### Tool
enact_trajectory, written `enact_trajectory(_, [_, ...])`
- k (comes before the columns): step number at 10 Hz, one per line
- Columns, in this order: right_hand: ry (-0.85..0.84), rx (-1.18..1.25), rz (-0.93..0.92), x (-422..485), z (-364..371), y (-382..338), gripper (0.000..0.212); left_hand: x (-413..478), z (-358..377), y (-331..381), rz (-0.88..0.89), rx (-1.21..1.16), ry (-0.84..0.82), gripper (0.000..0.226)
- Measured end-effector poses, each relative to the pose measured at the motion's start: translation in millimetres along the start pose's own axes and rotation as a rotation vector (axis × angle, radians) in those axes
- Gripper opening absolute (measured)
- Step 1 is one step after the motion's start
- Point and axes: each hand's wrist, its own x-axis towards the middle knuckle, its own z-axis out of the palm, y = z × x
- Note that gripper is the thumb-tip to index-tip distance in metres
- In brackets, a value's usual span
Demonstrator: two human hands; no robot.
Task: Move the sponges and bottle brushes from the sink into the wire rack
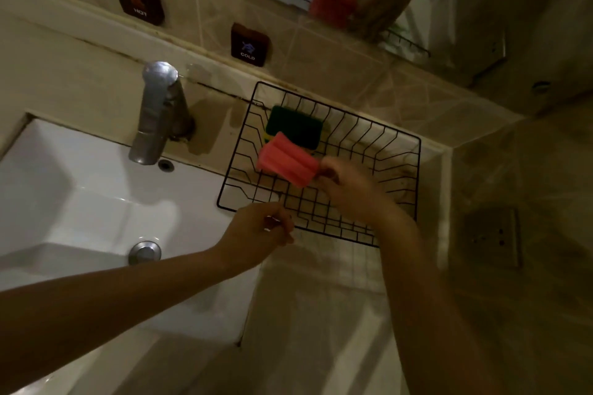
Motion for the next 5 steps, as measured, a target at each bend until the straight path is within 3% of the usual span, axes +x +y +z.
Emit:
enact_trajectory(1, [-0.026, -0.152, -0.009, 18.5, 31.6, 22.3, 0.018, -2.3, -5.1, -8.8, 0.003, 0.088, -0.018, 0.026])
enact_trajectory(3, [0.004, -0.197, 0.103, 42.8, 68.9, 34.8, 0.027, -6.4, -9.1, -9.3, 0.013, 0.142, -0.058, 0.026])
enact_trajectory(4, [0.197, -0.14, 0.078, 29.0, 72.5, 28.6, 0.016, -17.6, -10.8, -7.8, 0.041, 0.163, -0.08, 0.025])
enact_trajectory(5, [0.406, -0.092, 0.055, 6.7, 73.2, 15.1, 0.02, -33.3, -17.7, -4.7, 0.055, 0.246, -0.116, 0.026])
